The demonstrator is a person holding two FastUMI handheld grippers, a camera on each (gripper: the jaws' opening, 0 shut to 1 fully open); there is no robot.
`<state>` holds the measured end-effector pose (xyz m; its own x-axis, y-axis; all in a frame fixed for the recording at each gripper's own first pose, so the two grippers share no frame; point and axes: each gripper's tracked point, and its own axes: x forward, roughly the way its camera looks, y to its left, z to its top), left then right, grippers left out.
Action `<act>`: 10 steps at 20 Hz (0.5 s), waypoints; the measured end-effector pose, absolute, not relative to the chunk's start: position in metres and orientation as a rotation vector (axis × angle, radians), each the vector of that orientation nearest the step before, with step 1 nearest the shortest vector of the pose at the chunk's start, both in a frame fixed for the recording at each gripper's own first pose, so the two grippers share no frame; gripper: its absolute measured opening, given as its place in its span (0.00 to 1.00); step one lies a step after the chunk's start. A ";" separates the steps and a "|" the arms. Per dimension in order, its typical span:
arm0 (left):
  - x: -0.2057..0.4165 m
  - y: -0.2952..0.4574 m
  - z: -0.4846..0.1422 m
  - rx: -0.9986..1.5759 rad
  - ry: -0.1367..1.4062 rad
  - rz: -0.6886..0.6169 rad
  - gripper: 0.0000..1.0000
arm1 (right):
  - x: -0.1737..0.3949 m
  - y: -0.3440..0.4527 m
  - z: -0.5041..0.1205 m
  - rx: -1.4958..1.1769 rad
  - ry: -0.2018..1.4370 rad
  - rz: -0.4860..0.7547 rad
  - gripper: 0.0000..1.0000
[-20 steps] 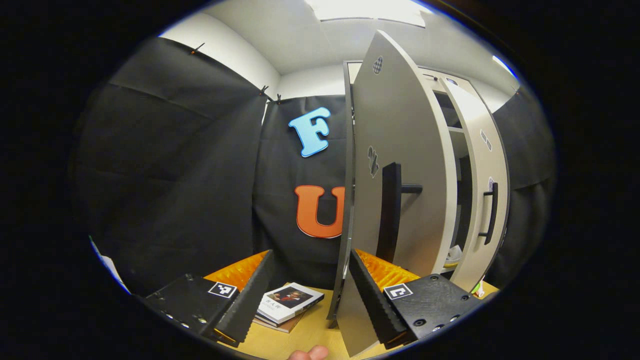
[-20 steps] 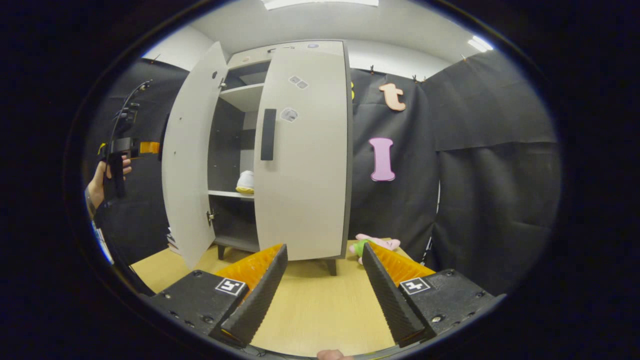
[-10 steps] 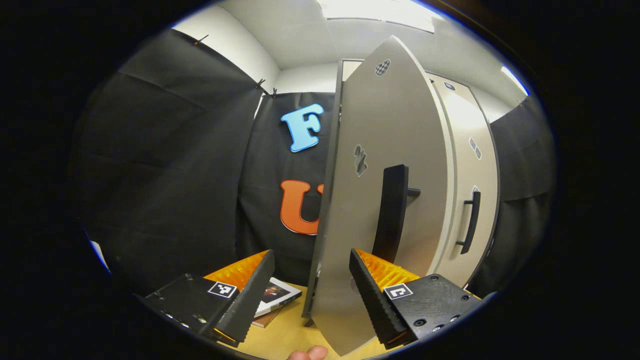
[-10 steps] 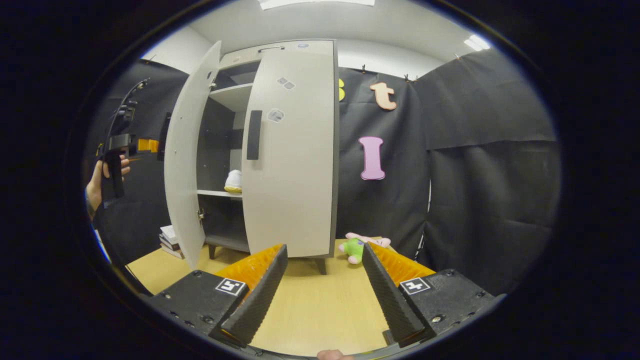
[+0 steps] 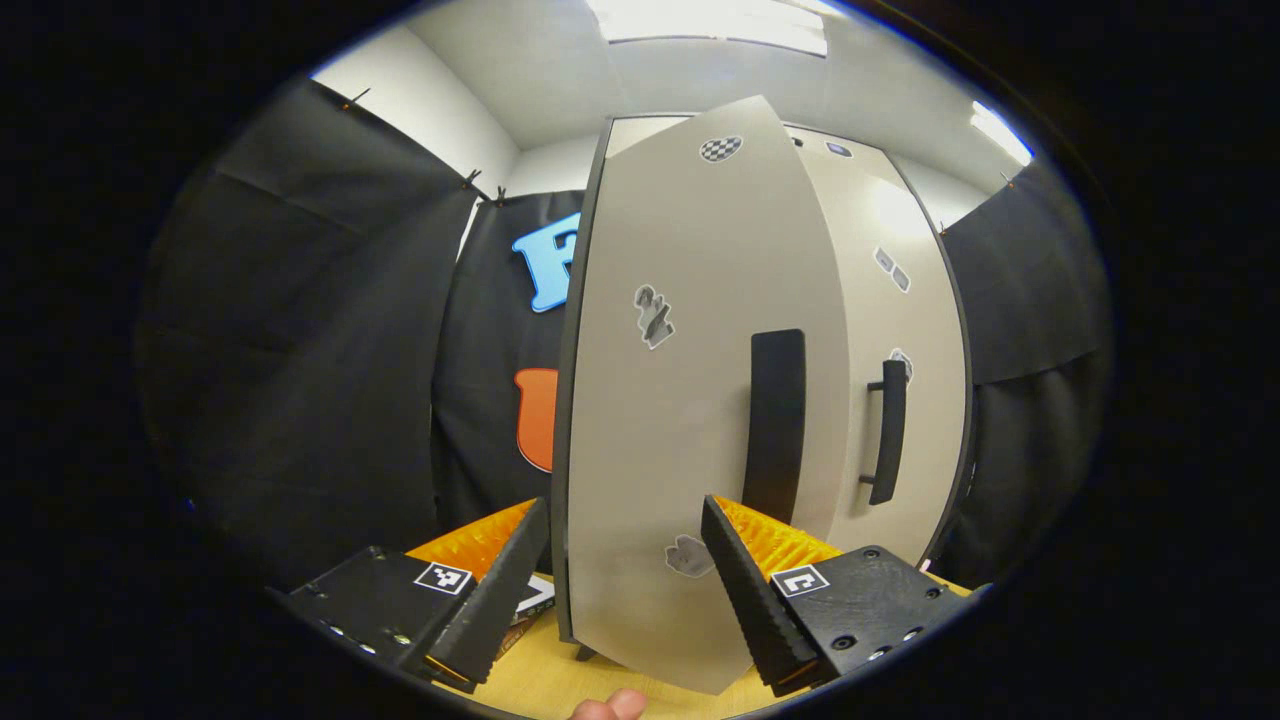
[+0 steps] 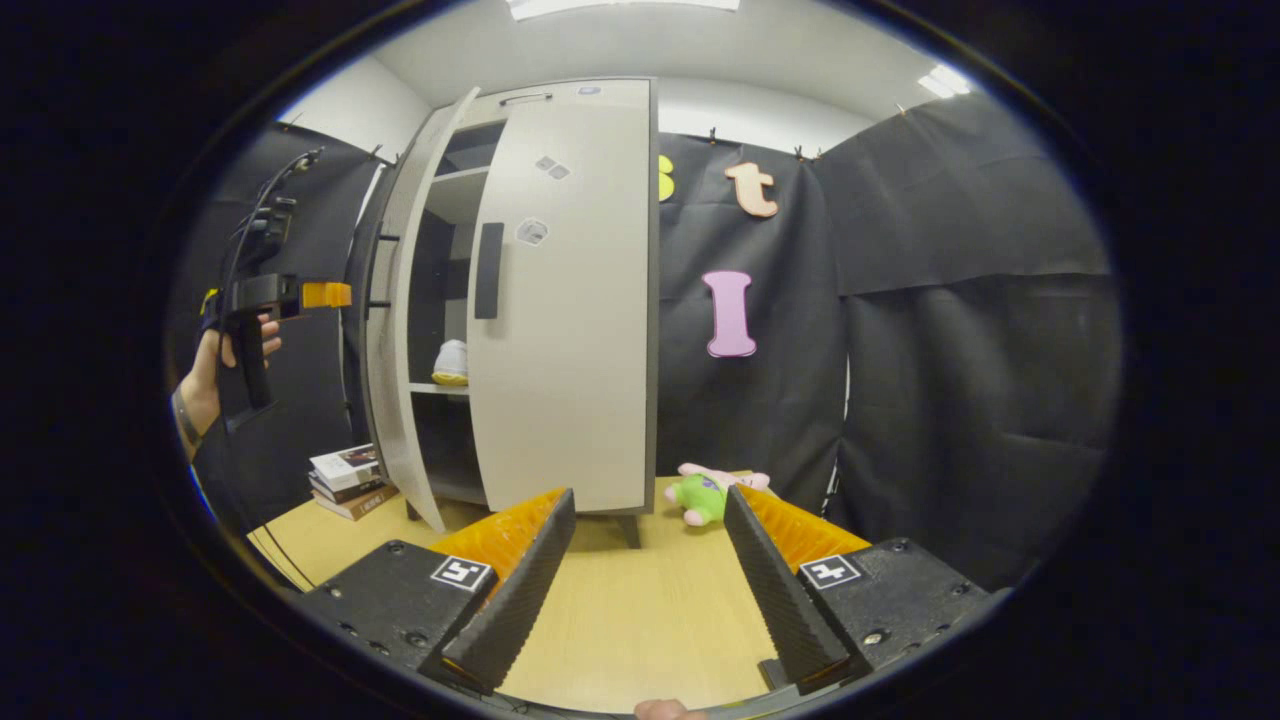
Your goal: Grab one shoe with the right hand and put it into the shoe cabinet, grab the other shoe with the left hand and put it into the shoe cabinet; then close the right door with the right hand and the left door with the left hand.
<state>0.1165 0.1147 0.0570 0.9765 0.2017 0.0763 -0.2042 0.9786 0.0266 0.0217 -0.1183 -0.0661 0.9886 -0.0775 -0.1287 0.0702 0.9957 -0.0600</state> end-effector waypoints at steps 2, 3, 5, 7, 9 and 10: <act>0.098 0.100 0.051 0.052 -0.082 0.174 0.93 | 0.021 -0.119 -0.066 -0.053 0.133 -0.073 0.97; 0.086 0.091 0.044 0.062 -0.068 0.155 0.92 | 0.021 -0.118 -0.065 -0.050 0.131 -0.074 0.97; 0.062 0.074 0.028 0.067 -0.039 0.127 0.93 | 0.021 -0.115 -0.063 -0.039 0.125 -0.070 0.97; 0.039 0.059 0.011 0.058 -0.012 0.107 0.93 | 0.020 -0.109 -0.062 -0.034 0.128 -0.060 0.97; 0.022 0.050 -0.005 0.060 0.014 0.087 0.92 | 0.017 -0.102 -0.058 -0.034 0.115 -0.041 0.97; 0.013 0.045 -0.012 0.065 0.027 0.076 0.92 | 0.015 -0.097 -0.056 -0.039 0.113 -0.030 0.97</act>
<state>0.0131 0.0450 -0.0125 0.9968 0.0763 -0.0243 -0.0746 0.9950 0.0657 0.0145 -0.0969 -0.0565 0.9931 -0.0323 -0.1123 0.0279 0.9988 -0.0410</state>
